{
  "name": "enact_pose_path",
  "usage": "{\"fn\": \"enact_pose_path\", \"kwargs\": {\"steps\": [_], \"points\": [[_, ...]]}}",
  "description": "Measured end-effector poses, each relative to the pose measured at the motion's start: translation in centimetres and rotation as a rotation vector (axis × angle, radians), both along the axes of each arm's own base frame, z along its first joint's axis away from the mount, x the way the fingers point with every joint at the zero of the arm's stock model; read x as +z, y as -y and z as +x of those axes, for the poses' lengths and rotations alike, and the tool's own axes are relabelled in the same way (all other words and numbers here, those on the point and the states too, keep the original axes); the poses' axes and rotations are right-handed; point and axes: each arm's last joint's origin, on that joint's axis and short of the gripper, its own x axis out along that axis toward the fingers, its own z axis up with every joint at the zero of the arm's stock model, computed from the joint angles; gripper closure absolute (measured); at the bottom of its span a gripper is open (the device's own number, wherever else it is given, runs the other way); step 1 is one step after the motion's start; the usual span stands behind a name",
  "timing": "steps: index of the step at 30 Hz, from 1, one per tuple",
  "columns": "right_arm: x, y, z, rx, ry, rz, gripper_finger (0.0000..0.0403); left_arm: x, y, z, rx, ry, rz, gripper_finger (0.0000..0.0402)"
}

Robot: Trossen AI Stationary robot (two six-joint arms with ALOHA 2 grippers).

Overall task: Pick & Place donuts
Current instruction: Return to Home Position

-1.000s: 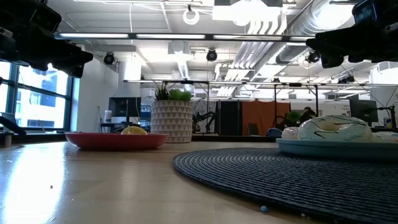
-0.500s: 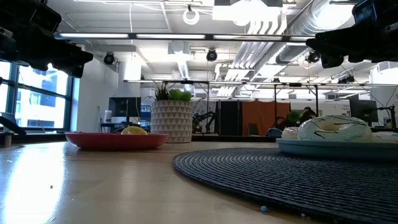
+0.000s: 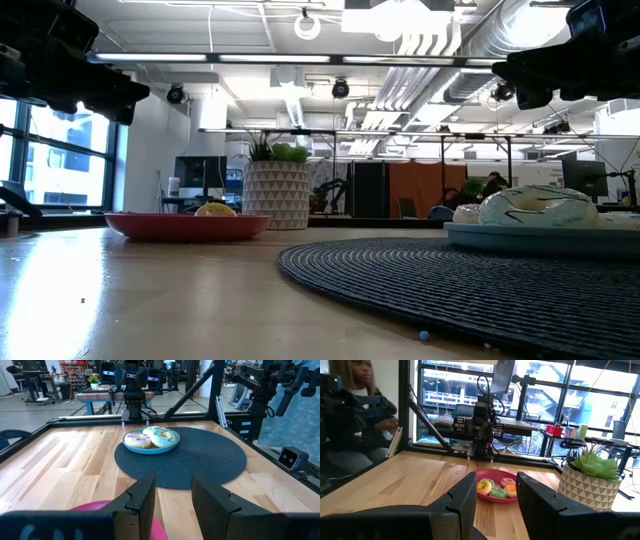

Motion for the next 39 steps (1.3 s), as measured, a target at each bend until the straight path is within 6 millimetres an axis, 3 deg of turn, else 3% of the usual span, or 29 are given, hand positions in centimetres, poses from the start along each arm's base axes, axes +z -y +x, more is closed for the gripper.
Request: {"fn": "enact_pose_path", "kwargs": {"steps": [39], "points": [[0.00, 0.00, 0.00, 0.000, 0.000, 0.000, 0.0274, 0.03, 0.00, 0.00, 0.000, 0.001, 0.000, 0.0282]]}}
